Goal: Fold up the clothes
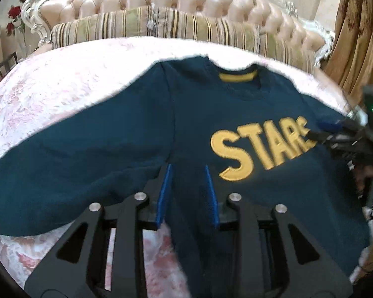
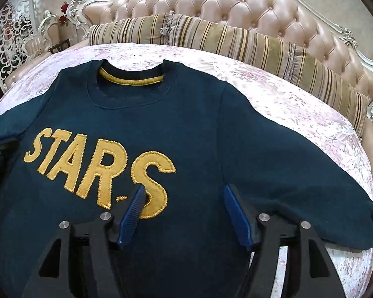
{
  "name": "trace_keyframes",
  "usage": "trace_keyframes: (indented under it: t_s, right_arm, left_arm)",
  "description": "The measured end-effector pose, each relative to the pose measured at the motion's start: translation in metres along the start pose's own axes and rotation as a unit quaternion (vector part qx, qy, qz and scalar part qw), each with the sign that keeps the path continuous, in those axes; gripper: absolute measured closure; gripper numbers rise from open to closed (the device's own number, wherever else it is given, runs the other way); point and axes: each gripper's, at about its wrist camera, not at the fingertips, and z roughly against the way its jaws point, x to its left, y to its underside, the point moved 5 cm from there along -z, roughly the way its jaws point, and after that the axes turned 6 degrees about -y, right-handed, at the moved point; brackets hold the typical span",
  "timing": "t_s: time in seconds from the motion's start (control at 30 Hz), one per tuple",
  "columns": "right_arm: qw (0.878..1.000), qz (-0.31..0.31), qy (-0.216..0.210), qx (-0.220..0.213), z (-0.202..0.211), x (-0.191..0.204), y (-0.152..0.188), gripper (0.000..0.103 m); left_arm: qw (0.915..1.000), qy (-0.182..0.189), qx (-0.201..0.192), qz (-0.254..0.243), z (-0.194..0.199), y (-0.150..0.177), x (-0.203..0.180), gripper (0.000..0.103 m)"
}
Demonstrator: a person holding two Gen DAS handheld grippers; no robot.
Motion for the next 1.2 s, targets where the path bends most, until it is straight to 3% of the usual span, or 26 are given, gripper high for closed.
trace_keyframes:
  t_s: [0.03,0.17,0.3,0.4,0.5,0.57,0.7,0.8,0.87,1.0,1.2]
  right_arm:
    - [1.0,-0.001,-0.002,-0.002,0.001,-0.001,0.0,0.035]
    - [1.0,-0.001,-0.01,-0.007,0.001,-0.003,0.002,0.034]
    - [1.0,-0.006,-0.011,-0.004,0.01,0.0,-0.005,0.034]
    - [0.999,0.024,-0.012,-0.034,0.036,0.014,-0.027,0.034]
    - [0.995,0.069,-0.051,-0.058,0.053,0.052,-0.068,0.034]
    - [0.994,0.07,-0.075,-0.047,0.029,0.079,-0.088,0.033]
    - [0.99,0.071,-0.123,-0.024,-0.022,0.133,-0.127,0.034]
    - [0.985,0.071,-0.158,-0.006,-0.06,0.174,-0.156,0.04]
    - [0.986,0.071,-0.152,0.005,-0.085,0.183,-0.162,0.04]
    - [0.987,0.077,-0.136,0.026,-0.12,0.193,-0.163,0.038]
    - [0.99,0.083,-0.117,0.02,-0.126,0.199,-0.163,0.035]
  left_arm:
    - [0.9998,-0.01,-0.004,0.016,0.008,0.001,0.017,0.049]
    - [0.9952,-0.049,-0.021,0.081,0.041,0.004,0.087,0.049]
    - [0.9854,-0.087,-0.034,0.142,0.073,0.011,0.155,0.049]
    - [0.979,-0.116,-0.032,0.164,0.083,0.025,0.198,0.049]
    - [0.9764,-0.124,-0.033,0.173,0.087,0.033,0.22,0.049]
    - [0.9732,-0.13,-0.035,0.187,0.088,0.038,0.228,0.051]
    - [0.9664,-0.132,-0.031,0.218,0.09,0.052,0.245,0.051]
    - [0.9626,-0.136,-0.025,0.233,0.092,0.06,0.258,0.051]
    - [0.96,-0.138,-0.021,0.243,0.093,0.064,0.27,0.061]
    - [0.9585,-0.121,-0.016,0.258,0.091,0.066,0.285,0.07]
    - [0.9514,-0.06,-0.016,0.302,0.075,0.064,0.302,0.071]
